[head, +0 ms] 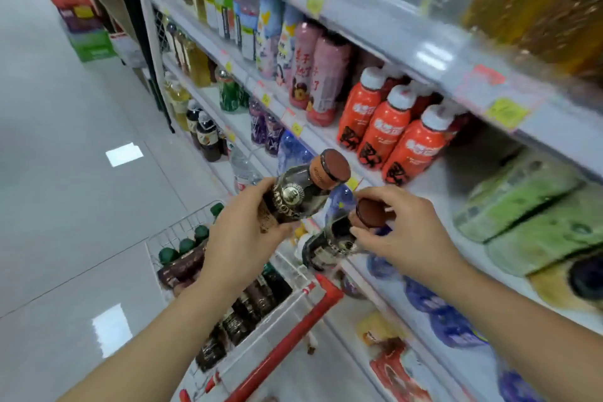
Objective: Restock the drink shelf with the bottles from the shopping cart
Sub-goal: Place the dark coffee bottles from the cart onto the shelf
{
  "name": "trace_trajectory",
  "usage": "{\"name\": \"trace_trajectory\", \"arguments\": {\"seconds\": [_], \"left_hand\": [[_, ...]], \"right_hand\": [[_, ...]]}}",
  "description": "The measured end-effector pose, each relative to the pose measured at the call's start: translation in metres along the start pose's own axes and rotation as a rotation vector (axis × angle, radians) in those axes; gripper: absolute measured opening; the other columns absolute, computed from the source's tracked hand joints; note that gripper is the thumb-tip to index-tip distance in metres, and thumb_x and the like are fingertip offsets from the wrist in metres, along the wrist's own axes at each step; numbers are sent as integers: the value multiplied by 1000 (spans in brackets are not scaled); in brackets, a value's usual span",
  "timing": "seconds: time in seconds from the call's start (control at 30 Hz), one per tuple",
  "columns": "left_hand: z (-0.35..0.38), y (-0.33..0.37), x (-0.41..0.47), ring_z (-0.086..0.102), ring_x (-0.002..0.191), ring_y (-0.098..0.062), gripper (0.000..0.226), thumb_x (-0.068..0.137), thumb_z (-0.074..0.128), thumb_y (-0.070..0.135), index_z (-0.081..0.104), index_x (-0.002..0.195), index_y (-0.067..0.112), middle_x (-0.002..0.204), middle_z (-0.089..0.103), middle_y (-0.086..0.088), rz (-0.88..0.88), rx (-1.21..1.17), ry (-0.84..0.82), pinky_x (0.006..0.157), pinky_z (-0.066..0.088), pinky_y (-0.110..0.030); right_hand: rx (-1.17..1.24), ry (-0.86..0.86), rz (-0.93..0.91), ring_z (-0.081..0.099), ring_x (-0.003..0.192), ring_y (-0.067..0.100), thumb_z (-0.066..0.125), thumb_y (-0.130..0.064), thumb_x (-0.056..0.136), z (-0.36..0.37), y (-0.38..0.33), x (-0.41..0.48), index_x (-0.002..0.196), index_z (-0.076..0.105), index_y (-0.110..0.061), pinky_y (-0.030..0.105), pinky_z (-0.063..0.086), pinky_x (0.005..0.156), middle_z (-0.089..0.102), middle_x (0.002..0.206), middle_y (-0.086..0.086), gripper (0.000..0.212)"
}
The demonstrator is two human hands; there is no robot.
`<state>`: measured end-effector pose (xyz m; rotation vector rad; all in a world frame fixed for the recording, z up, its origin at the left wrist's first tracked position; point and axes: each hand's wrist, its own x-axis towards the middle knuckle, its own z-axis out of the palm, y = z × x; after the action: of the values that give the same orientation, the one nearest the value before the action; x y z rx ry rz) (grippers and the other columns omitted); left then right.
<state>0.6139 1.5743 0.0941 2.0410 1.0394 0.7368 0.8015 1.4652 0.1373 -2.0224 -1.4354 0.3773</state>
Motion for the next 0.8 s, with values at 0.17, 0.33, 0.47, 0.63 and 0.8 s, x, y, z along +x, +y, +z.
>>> {"name": "trace_trajectory", "arguments": {"seconds": [0.17, 0.33, 0.47, 0.63, 0.8], "left_hand": [[12, 106, -14, 59, 91, -12, 67, 75, 76, 35, 32, 120, 58, 92, 57, 19, 288, -104, 16, 78, 51, -34], [26, 212, -28, 53, 110, -2, 58, 75, 73, 41, 44, 125, 46, 118, 53, 27, 571, -235, 18, 89, 47, -28], [47, 293, -42, 47, 108, 5, 71, 71, 80, 28, 39, 126, 47, 115, 43, 37, 798, -219, 26, 91, 34, -4], [83, 364, -70, 45, 108, 8, 64, 72, 78, 31, 44, 125, 42, 115, 44, 38, 976, -265, -33, 90, 33, -3], [134, 407, -95, 47, 114, -6, 65, 71, 79, 17, 45, 123, 37, 118, 48, 23, 1078, -207, -102, 94, 36, -17]], "right_hand": [[45, 310, -119, 57, 98, -5, 75, -22, 67, -117, -33, -71, 106, 62, -35, 8, 40, 87, 61, 104, -24, 43], [-41, 650, -247, 59, 97, -2, 65, -33, 69, -212, -49, -151, 107, 61, -34, 14, 44, 89, 61, 103, -23, 38], [-131, 876, -307, 57, 104, -1, 64, -31, 74, -263, -46, -211, 115, 57, -32, 21, 46, 92, 58, 111, -22, 41], [-309, 1076, -302, 57, 107, 13, 62, -29, 78, -309, -32, -274, 118, 55, -23, 29, 47, 93, 58, 112, -6, 41], [-511, 1185, -240, 53, 107, 7, 60, -23, 79, -341, -7, -328, 119, 54, -14, 15, 40, 98, 56, 114, 0, 42]]}}
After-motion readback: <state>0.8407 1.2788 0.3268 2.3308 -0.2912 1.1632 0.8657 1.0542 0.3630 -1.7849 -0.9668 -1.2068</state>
